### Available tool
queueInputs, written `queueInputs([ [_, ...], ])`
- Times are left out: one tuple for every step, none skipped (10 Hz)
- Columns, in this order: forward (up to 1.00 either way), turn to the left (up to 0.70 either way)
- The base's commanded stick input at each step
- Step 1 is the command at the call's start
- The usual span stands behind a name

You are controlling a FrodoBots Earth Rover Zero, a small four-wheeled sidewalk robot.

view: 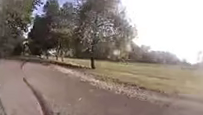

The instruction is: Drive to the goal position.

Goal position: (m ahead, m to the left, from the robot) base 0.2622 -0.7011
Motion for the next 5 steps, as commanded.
queueInputs([
  [0.0, -0.7],
  [0.0, -0.7],
  [0.0, -0.7],
  [0.0, -0.7],
  [0.0, -0.7],
])
